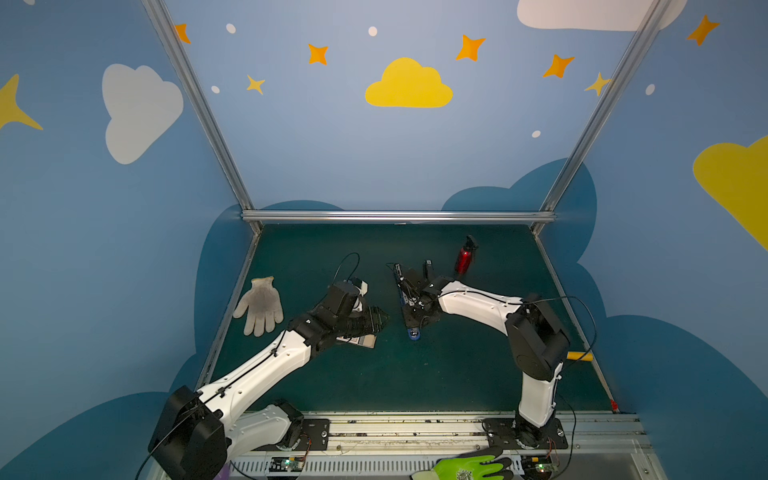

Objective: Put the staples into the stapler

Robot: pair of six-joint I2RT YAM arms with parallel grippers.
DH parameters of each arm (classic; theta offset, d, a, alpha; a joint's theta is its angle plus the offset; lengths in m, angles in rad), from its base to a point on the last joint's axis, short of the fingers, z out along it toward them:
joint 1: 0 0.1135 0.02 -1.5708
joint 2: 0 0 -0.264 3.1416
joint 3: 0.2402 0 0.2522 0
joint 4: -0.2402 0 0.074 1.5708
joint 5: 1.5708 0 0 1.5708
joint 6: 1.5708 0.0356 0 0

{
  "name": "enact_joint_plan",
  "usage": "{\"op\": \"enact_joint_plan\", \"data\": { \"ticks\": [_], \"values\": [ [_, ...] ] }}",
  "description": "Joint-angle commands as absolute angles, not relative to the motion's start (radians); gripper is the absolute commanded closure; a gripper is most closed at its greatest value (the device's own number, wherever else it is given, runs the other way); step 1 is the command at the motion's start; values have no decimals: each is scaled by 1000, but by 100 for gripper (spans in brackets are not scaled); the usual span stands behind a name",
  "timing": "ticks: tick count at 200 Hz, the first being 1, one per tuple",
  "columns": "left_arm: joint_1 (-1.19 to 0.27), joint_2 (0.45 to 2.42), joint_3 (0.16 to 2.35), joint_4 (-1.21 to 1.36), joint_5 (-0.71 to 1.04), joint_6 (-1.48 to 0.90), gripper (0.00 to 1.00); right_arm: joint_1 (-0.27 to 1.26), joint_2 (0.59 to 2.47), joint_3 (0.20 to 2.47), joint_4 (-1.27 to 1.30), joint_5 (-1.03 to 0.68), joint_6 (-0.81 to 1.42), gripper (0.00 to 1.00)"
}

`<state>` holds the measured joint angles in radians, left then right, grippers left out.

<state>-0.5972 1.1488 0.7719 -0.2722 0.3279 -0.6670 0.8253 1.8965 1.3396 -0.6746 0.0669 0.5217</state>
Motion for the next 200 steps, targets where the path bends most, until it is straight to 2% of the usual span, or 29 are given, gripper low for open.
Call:
{"op": "enact_joint_plan", "data": {
  "ticks": [1,19,51,98,159,200],
  "values": [
    [-594,1167,761,-258,328,-667,43,831,1845,1314,-755,77,545,92],
    [-594,1178,764,-252,333,-668,43,830,1801,1321,-758,80,543,88],
    [-594,1223,786,-257,347,-658,42,820,1670,1287,-757,120,543,74],
    [-624,1428,939,-318,355,-611,41,732,1467,1117,-722,126,563,56],
    [-721,1831,1328,-550,220,-561,39,612,1361,920,-634,48,606,52],
    [-754,2053,1559,-778,5,-542,40,594,1362,898,-606,31,602,52]
  ]
}}
